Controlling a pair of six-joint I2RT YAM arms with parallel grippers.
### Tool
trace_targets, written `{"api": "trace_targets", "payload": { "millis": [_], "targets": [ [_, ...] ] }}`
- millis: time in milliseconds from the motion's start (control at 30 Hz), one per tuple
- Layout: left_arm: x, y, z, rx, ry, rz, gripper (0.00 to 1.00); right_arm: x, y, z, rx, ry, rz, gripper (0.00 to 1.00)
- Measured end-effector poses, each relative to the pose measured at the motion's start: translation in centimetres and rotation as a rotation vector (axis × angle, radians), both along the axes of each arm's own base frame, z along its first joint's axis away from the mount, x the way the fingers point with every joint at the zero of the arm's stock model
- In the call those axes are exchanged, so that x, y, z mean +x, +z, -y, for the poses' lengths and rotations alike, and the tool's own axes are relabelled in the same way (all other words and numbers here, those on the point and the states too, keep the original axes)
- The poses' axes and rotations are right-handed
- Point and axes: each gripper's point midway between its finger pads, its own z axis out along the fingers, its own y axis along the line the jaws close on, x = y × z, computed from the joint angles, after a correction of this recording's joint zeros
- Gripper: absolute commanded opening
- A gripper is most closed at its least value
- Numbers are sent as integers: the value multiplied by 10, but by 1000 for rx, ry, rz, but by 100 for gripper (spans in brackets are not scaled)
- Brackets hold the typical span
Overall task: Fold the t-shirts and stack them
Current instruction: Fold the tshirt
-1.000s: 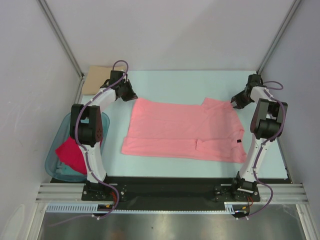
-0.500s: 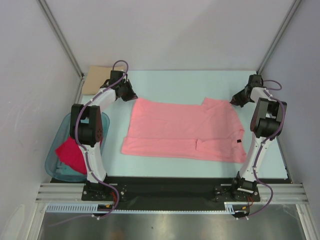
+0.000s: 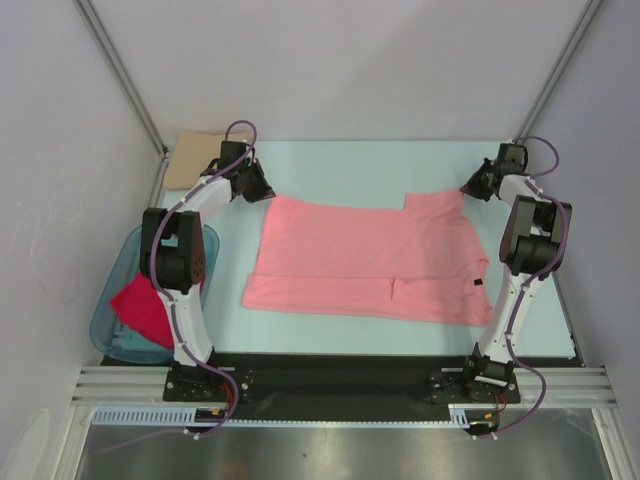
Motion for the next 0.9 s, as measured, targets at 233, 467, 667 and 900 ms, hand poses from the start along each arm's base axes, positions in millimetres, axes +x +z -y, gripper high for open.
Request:
{"api": "trace_targets", "payload": {
  "millis": [233,467,667,900],
  "targets": [
    [1,0,-2,3,16,1,0,5,55,-10,-104,137,167,0],
    [-1,-3,-6,13,46,-1,0,5,106,-22,-134,208,293,0],
    [-6,9,-8,11,53,21,0,-2,111,-26,-129,223,292,0],
    [-12,20,-12,9,69,48,0,-17,125,-29,-122,223,270,0]
  ]
}}
